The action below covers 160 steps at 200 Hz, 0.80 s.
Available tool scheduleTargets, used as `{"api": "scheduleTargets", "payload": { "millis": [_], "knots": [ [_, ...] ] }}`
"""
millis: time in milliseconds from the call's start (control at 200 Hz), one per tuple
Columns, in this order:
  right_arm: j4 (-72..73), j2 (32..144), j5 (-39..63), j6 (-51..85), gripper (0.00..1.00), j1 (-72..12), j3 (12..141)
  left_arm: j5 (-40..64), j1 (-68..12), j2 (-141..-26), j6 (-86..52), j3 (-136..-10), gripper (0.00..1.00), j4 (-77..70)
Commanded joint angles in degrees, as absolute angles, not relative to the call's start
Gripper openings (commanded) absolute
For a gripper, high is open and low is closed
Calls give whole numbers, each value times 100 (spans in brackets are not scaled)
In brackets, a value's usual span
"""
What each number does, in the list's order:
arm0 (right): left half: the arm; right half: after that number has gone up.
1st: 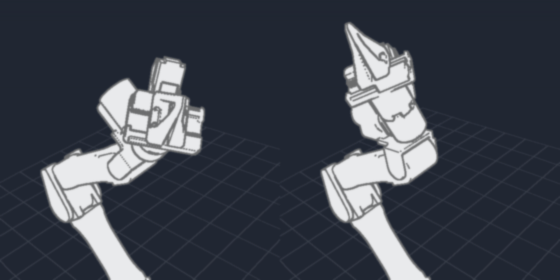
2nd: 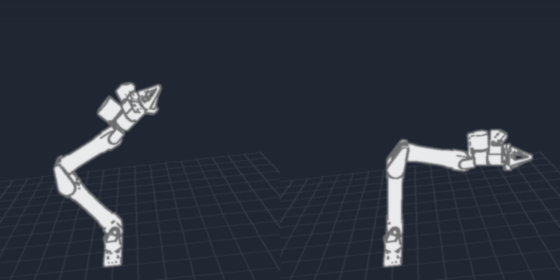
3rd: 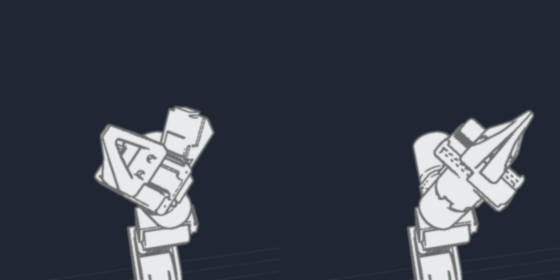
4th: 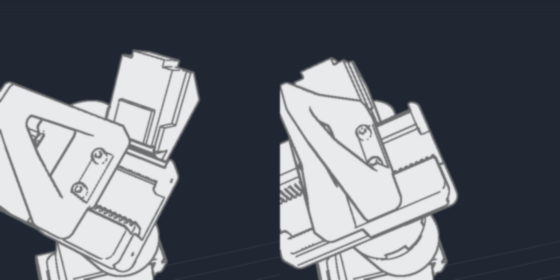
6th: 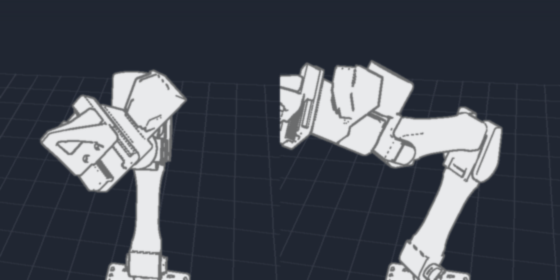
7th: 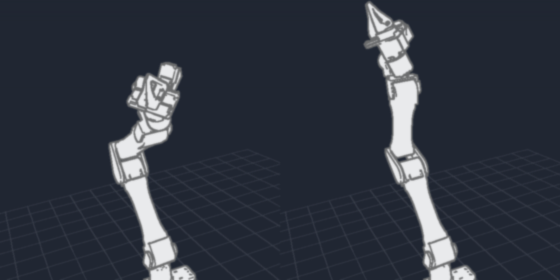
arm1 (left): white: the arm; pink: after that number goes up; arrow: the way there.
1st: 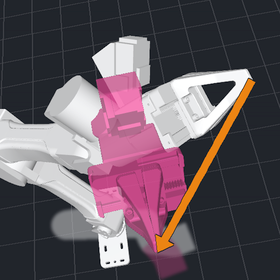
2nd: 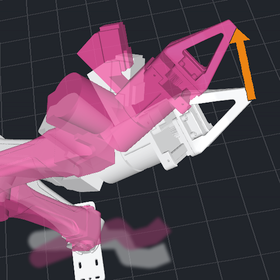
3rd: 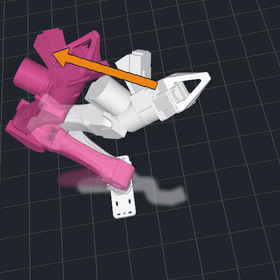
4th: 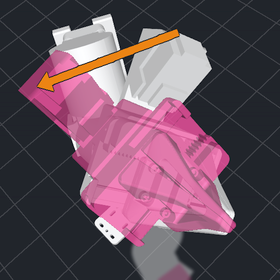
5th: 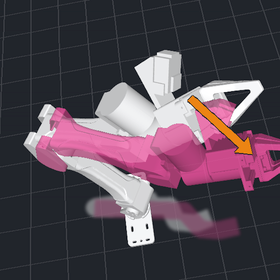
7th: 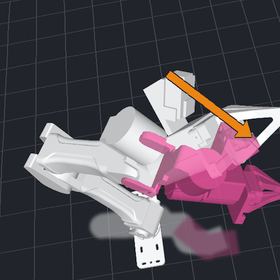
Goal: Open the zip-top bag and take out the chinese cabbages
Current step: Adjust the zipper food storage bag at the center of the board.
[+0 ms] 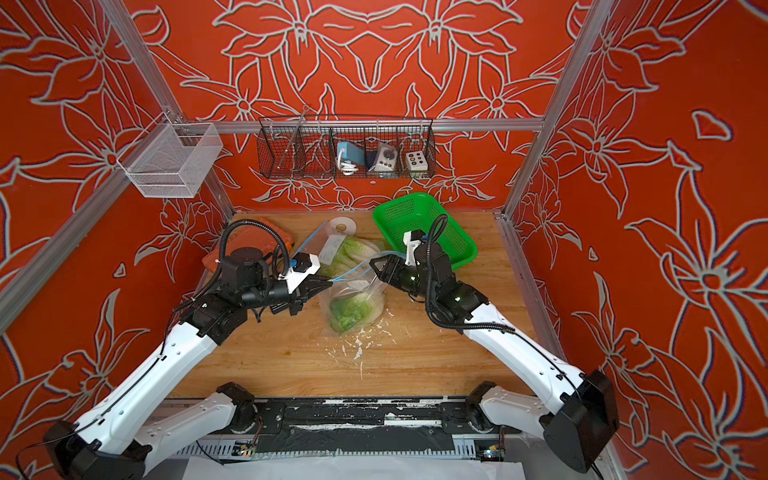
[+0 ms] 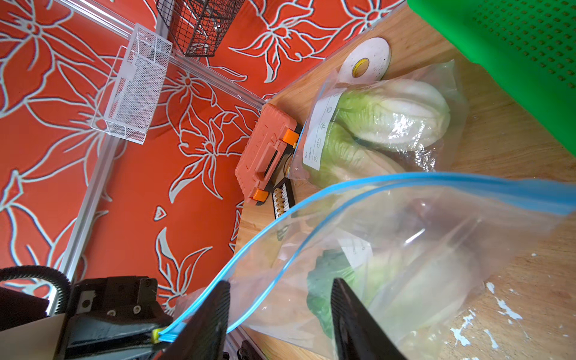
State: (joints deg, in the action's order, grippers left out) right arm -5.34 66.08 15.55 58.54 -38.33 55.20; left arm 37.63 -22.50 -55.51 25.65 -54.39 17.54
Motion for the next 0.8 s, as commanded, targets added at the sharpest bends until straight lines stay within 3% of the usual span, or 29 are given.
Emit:
{"api": "scheduleTargets", "payload": {
  "millis": [0,220,265,365,380,400,430,485,545,626,796],
  "knots": [
    [-395,6786,1694,5972,44,-3876,5548,3904,-2235,-5544,2558,-5388,7,1644],
    [-533,7210,1845,5899,42,-3874,5890,4025,-2241,-5494,2719,-5318,8,1609],
    [-615,7251,1825,5859,34,-3872,5931,4019,-2240,-5489,2739,-5309,9,1608],
    [-721,7221,1692,5761,0,-3867,5895,3983,-2241,-5450,2757,-5280,13,1604],
    [-740,7205,1666,5726,0,-3867,5893,3982,-2233,-5437,2759,-5270,15,1600],
    [-782,7177,1620,5700,0,-3866,5889,3967,-2239,-5420,2746,-5265,20,1587],
    [-844,7136,1556,5636,0,-3868,5876,3920,-2234,-5403,2678,-5266,42,1576],
    [-979,7016,1401,5514,0,-3851,5817,3732,-2241,-5359,2387,-5265,69,1470],
    [-1142,6862,1266,5321,0,-3817,5698,3614,-2231,-5286,2108,-5254,86,1310],
    [-1428,6617,1098,5132,0,-3727,5511,3343,-2232,-5065,1456,-5055,98,730],
    [-1921,5971,1046,5032,0,-3392,4987,2891,-2229,-4862,502,-4822,99,-200]
  ]
}}
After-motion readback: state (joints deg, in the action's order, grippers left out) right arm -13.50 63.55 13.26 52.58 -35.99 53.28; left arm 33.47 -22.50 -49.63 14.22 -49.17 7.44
